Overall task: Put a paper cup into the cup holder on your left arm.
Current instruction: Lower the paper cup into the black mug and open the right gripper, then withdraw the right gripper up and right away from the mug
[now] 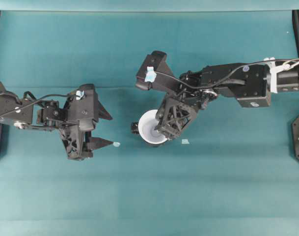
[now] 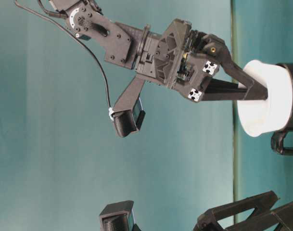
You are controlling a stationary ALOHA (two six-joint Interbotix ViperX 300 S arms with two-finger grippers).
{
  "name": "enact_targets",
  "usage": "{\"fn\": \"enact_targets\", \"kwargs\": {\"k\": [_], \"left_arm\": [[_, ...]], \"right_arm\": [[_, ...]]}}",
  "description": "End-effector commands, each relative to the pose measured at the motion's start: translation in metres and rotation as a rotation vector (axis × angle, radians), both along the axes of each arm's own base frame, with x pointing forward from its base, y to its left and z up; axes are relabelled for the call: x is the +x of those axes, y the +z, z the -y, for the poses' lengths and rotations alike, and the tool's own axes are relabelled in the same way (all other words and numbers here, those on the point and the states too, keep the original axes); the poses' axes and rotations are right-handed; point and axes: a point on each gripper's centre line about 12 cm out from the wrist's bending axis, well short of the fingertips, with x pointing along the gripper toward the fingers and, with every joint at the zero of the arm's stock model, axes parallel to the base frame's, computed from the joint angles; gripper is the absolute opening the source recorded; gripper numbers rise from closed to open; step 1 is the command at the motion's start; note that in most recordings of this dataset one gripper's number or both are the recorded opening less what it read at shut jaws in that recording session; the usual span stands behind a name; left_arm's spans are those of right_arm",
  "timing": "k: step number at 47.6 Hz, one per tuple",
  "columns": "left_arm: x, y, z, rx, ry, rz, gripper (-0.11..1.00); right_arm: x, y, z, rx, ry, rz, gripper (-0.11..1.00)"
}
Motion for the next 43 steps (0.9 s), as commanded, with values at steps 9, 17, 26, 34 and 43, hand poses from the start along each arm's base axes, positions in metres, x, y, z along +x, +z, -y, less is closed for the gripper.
{"fn": "enact_targets", "kwargs": {"k": [9,17,26,34,43], "left_arm": [[0.003,0.005,-0.002,0.002,0.005,0.020,0.88],[0.003,0.005,-0.003,0.002,0.008,0.021,0.88],[0.003,0.005,-0.003,0.003,0.007,0.021,0.88],[0.003,0.005,-0.003,0.003,0.007,0.021,0.88],[0.003,0.004,-0.004,0.003,0.008,0.020,0.88]], "right_arm": [[0.004,0.020,-0.004,0.011,-0.011,0.058,0.67],[0.002,0.027,-0.004,0.008,-0.008,0.073,0.94],[0.003,0.029,-0.004,0.007,-0.008,0.082,0.93],[0.004,0.033,-0.007,0.004,0.000,0.093,0.93],[0.003,0.039,-0.013,0.004,0.015,0.109,0.93]]}}
